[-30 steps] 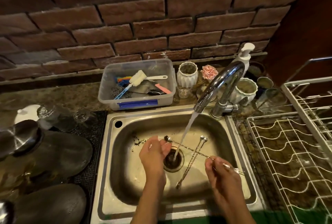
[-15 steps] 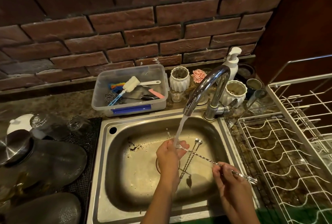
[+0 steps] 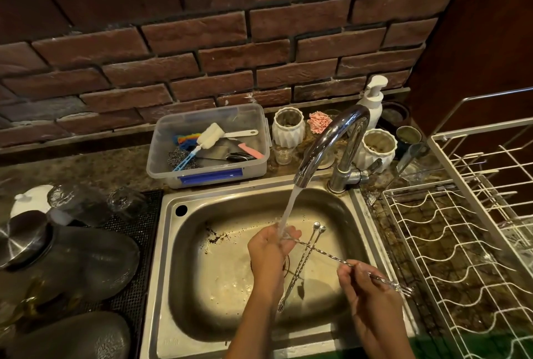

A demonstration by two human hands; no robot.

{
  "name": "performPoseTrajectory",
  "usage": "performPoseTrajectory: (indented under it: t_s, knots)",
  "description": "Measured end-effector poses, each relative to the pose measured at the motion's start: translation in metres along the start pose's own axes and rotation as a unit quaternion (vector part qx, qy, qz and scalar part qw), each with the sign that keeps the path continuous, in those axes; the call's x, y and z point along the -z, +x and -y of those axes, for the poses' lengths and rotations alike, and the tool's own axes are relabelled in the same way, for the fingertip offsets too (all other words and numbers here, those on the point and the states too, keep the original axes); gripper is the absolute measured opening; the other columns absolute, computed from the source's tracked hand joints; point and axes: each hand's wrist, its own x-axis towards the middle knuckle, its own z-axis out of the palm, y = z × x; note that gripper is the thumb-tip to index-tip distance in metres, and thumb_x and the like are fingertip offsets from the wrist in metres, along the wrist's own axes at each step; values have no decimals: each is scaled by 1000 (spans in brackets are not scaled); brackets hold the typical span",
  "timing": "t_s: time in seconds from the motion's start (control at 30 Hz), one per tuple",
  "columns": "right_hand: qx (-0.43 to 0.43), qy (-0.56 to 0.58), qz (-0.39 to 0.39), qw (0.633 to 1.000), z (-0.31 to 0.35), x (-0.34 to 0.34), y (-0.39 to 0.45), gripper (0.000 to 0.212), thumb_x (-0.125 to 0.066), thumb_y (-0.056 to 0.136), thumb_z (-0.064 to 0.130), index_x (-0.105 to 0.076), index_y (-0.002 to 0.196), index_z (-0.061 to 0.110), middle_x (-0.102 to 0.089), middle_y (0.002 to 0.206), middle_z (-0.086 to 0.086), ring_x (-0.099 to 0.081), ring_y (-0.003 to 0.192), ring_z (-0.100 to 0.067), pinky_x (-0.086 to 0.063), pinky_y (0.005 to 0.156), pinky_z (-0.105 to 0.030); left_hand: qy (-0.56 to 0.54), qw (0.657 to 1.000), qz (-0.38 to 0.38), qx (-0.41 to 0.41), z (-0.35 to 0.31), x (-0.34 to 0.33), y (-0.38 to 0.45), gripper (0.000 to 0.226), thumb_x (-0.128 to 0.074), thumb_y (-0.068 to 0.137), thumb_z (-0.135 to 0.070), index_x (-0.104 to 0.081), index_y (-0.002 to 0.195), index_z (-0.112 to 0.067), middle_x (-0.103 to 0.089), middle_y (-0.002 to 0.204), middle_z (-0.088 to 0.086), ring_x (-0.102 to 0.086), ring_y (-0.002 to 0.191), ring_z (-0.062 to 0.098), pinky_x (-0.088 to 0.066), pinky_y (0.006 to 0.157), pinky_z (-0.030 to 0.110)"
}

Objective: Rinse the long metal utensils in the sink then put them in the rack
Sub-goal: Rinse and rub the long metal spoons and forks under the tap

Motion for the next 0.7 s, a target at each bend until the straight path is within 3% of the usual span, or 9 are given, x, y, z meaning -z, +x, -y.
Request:
performPoseTrajectory:
  t_s: [0.1,0.27,0.33,0.43,0.53,0.7]
  knots:
    - [-11,16,-9,1000,-1,0,2,12,-53,95,-4,-65,94,-9,-70,87,-28,-68,88,-35,-62,69,-35,-13,1000,22,5,-1,3,0,15,-61,98,-3,-75,93,-4,-80,92,16,-77,94,28,-61,86,35]
    - [-1,24,20,1000,-4,0,9,13,-56,92,-3,-63,94,-13,-74,77,-24,-76,70,-28,-64,65,-32,-4,1000,-21,11,2,4,1,29,-55,103,-25,-70,98,0,-77,74,18,-77,67,28,-64,61,29]
    - [11,17,24,1000,-5,0,12,12,-56,92,-4,-63,93,-14,-74,75,-24,-76,69,-27,-63,63,-30,2,1000,-23,9,5,3,2,33,-53,104,-28,-70,96,-1,-77,77,20,-77,69,30,-65,67,34]
    - [21,-7,15,1000,-4,3,15,11,-56,93,-6,-62,91,-14,-73,73,-24,-76,67,-27,-62,60,-27,-52,999,-8,15,3,3,6,19,-55,103,-10,-71,98,0,-79,92,19,-78,88,31,-63,82,35]
    - [15,-7,10,1000,-4,6,14,11,-53,94,-7,-61,92,-14,-74,69,-21,-76,65,-27,-62,58,-28,-94,995,-1,26,-1,3,12,14,-55,100,0,-69,104,0,-80,93,14,-78,93,28,-62,84,32]
    - [3,21,17,1000,-8,5,12,12,-52,94,-7,-61,97,-14,-75,75,-23,-77,70,-29,-62,59,-29,-58,998,-14,18,4,-5,11,27,-50,106,-21,-66,104,0,-80,84,16,-79,82,31,-63,82,40]
